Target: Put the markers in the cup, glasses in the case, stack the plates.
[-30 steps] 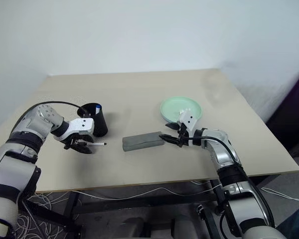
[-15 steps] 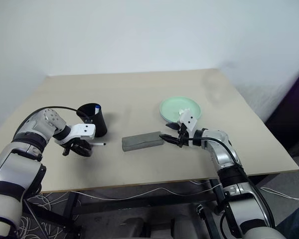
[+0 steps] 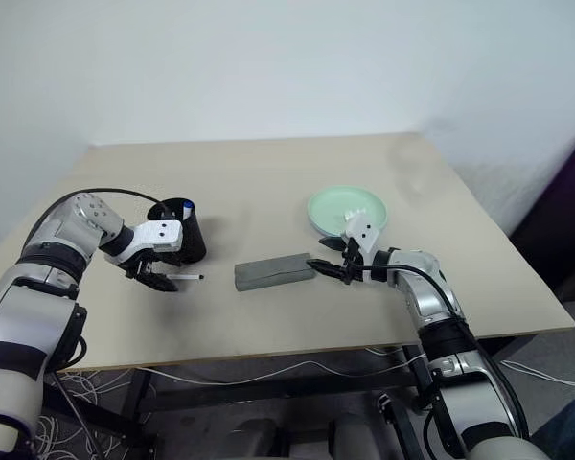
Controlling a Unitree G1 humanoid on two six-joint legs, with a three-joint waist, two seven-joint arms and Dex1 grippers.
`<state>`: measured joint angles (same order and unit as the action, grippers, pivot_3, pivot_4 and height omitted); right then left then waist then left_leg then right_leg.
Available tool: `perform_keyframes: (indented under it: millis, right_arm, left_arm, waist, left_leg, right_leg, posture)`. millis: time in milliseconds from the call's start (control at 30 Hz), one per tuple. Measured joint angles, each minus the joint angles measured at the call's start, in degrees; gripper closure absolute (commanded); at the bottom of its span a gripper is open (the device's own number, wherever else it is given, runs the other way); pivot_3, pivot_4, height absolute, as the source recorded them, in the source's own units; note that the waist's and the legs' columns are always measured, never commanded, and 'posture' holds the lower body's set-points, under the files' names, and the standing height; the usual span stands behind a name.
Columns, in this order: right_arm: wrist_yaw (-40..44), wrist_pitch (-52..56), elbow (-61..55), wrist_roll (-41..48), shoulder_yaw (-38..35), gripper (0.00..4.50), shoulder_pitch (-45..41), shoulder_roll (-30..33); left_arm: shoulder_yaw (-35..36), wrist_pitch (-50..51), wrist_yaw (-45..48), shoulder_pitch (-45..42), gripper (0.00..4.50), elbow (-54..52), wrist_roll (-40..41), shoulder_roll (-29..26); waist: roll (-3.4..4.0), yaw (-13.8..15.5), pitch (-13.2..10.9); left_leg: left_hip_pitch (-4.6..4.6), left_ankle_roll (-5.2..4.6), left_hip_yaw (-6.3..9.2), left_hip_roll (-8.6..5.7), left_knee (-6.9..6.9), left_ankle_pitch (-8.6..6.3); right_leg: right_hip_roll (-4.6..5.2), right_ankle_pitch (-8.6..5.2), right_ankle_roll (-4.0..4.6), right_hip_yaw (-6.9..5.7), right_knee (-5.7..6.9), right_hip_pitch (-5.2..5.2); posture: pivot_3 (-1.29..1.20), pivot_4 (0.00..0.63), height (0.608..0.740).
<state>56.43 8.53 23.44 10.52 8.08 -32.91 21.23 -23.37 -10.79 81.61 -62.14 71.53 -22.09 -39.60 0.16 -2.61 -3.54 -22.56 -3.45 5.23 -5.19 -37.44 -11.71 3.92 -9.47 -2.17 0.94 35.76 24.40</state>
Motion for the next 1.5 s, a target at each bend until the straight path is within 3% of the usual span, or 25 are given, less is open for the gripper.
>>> perform_keyframes:
  millis: [533, 633, 1000, 1333, 1500]
  right_arm:
    - [-0.26, -0.03, 0.11, 0.00, 0.00, 1.48, -0.15, -0.03]
    - [-0.39, -0.02, -0.32, 0.00, -0.02, 1.48, 0.03, 0.04]
    - [-0.93, -0.02, -0.35, 0.00, -0.04, 1.48, 0.09, -0.07]
    - [-0.84, -0.13, 0.00, 0.00, -0.01, 1.48, 0.06, -0.24]
    - [-0.74, -0.27, 0.13, 0.00, 0.02, 1.48, 0.05, -0.28]
  left_arm:
    - [-1.23, 2.46, -3.88, -0.03, 0.07, 3.31, -4.36, 3.51]
    - [-1.50, 3.22, -0.75, -0.03, 0.68, 3.35, -4.47, 3.55]
    - [-1.01, 4.60, 8.02, -0.18, 4.45, 3.33, -3.93, 3.48]
    - [0.94, 3.02, 10.22, 0.08, 4.45, 1.71, -1.04, 1.98]
    - [4.17, 2.91, 10.37, 0.08, 4.45, -1.76, 5.37, 1.74]
  waist:
    - [-0.01, 0.00, 0.01]
    - [-0.01, -0.06, 0.01]
    - [-0.03, -0.02, 0.00]
    - [-0.03, 0.02, 0.00]
    - [-0.06, 0.01, -0.02]
  left_leg:
    - [0.04, 0.00, 0.00, -0.01, -0.12, 0.00]
    - [0.02, -0.01, -0.03, -0.01, -0.14, 0.00]
    - [0.00, -0.02, 0.01, 0.00, -0.14, -0.01]
    - [-0.02, -0.02, 0.03, 0.00, -0.15, -0.01]
    - [-0.05, -0.01, 0.05, 0.00, -0.21, -0.01]
  right_leg:
    - [0.00, 0.01, -0.01, -0.01, 0.05, -0.09]
    - [0.00, 0.01, -0.01, 0.00, 0.04, -0.08]
    - [0.00, 0.01, -0.01, -0.01, 0.03, -0.06]
    - [0.01, 0.01, -0.01, -0.03, 0.02, -0.06]
    - [0.04, 0.01, -0.01, -0.04, 0.02, -0.06]
  posture:
    - [0.00, 0.000, 0.740]
    - [0.00, 0.000, 0.740]
    - [0.00, 0.000, 0.740]
    - [0.00, 0.000, 0.740]
    - [0.00, 0.000, 0.740]
